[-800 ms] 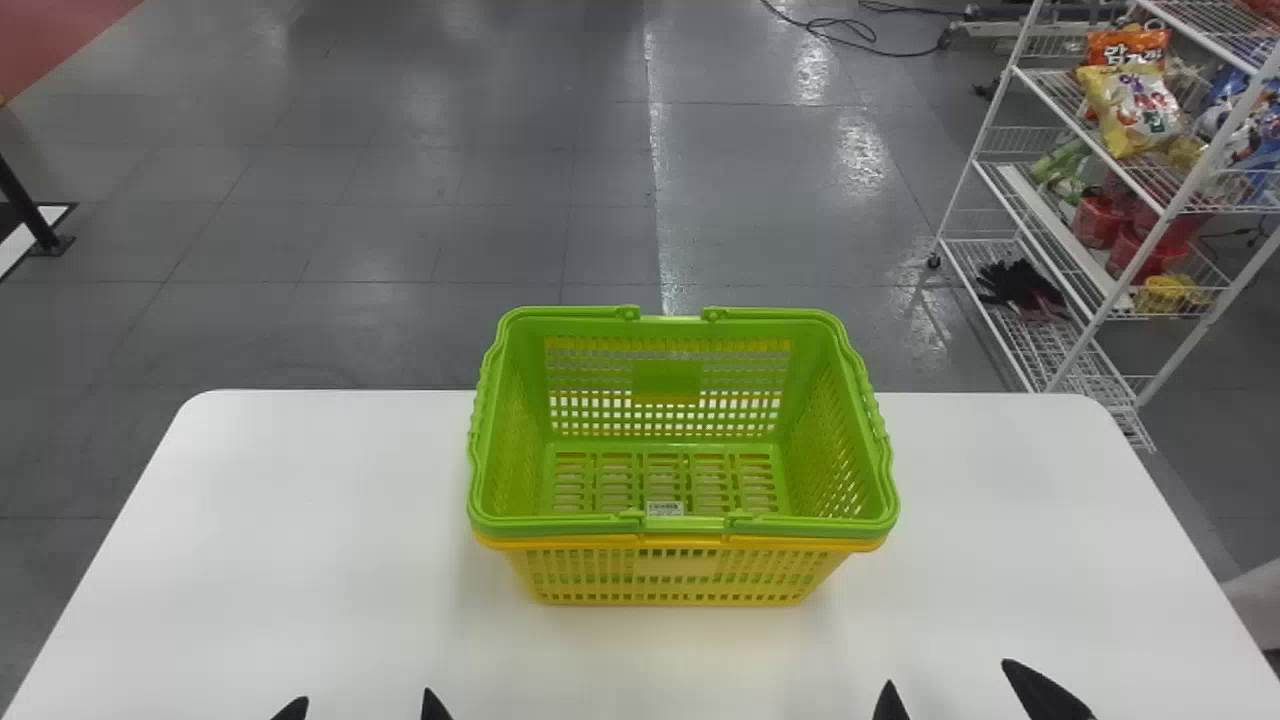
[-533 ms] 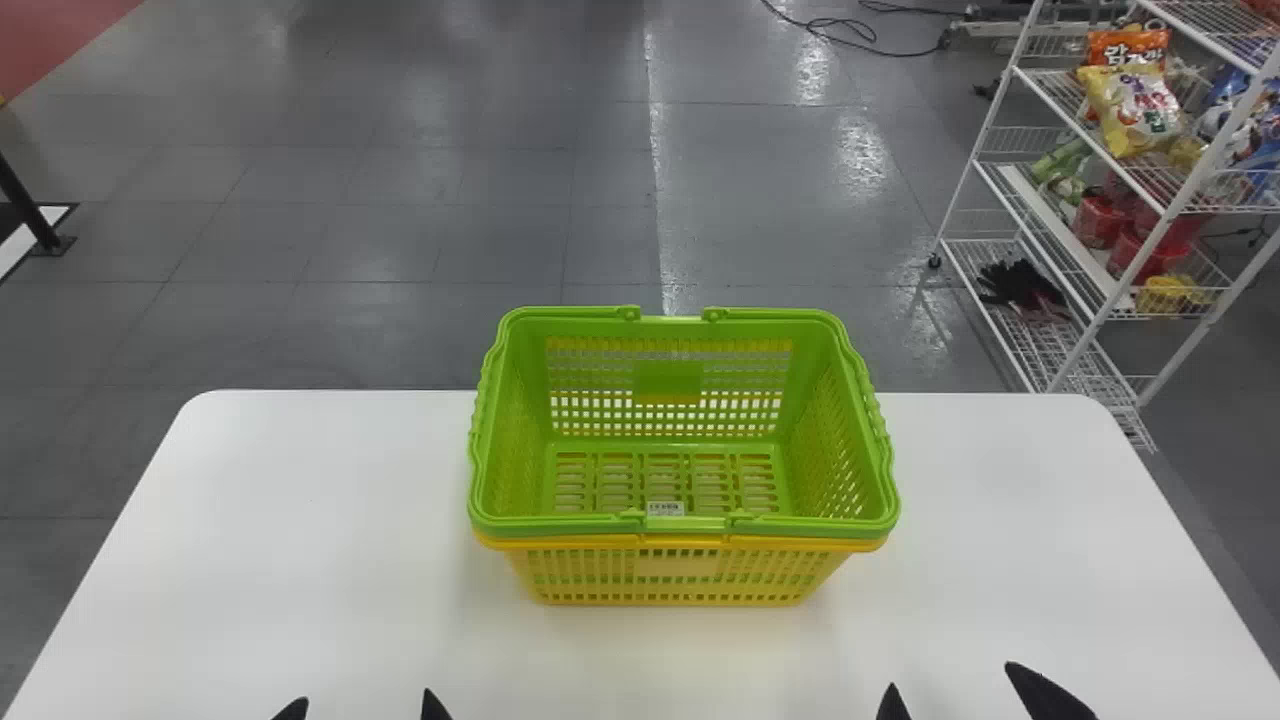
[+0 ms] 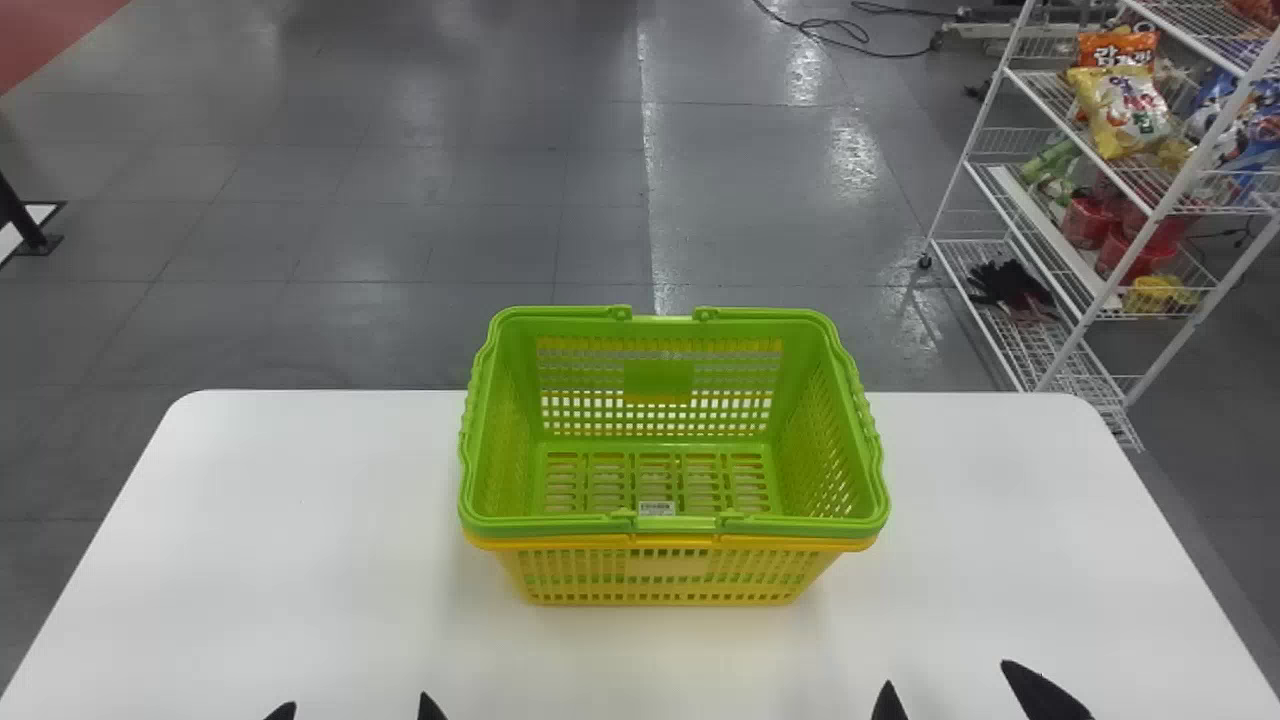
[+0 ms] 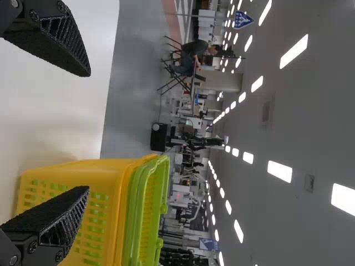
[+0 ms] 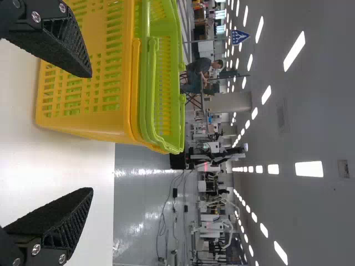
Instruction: Grasp handle with right gripper to insert into left gripper then lift and swing left to center
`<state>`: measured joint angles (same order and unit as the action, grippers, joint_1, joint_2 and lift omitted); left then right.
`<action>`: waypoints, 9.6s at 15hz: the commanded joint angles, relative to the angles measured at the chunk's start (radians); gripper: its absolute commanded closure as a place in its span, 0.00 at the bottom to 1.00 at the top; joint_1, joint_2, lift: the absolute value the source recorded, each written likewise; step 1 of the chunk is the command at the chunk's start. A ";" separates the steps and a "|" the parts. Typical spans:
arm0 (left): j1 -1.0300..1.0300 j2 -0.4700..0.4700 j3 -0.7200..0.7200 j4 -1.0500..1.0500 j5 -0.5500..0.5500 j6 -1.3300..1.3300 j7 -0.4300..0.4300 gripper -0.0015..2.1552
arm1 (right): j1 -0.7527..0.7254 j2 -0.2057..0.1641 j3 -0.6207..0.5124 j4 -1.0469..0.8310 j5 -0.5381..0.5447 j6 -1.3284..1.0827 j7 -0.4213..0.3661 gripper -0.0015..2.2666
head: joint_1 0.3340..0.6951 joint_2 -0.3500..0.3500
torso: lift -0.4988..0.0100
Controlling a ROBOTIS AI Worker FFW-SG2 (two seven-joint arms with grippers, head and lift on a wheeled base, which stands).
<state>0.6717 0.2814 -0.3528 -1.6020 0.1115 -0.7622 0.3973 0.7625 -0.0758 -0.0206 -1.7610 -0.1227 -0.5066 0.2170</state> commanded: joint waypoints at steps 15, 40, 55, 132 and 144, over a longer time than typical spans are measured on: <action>-0.086 0.036 0.190 -0.564 0.033 0.829 -0.137 0.02 | -0.008 -0.002 -0.001 0.002 0.026 0.000 -0.036 0.03 | 1.00 0.45 | 0.80; -0.926 0.064 0.494 -0.134 0.748 2.032 -0.687 0.02 | 0.015 0.002 -0.010 -0.005 0.054 0.024 -0.038 0.03 | 1.00 0.42 | 0.80; -1.196 0.088 0.347 0.346 0.737 2.087 -0.862 0.02 | 0.017 0.004 -0.018 0.003 0.054 0.015 -0.038 0.03 | 1.00 0.41 | 0.80; -1.222 0.013 0.276 0.126 1.080 2.308 -0.821 0.03 | -0.457 -0.078 0.080 -0.202 0.229 0.831 -0.140 0.95 | 1.00 0.19 | 0.80; -1.314 -0.057 0.192 0.209 1.002 2.210 -0.822 0.03 | -0.465 -0.062 0.172 -0.307 0.245 0.926 -0.163 0.95 | 1.00 0.22 | 0.80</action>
<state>-0.6370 0.2367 -0.1466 -1.4038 1.1368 1.4783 -0.4219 0.3025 -0.1409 0.1385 -2.0646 0.1185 0.4135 0.0537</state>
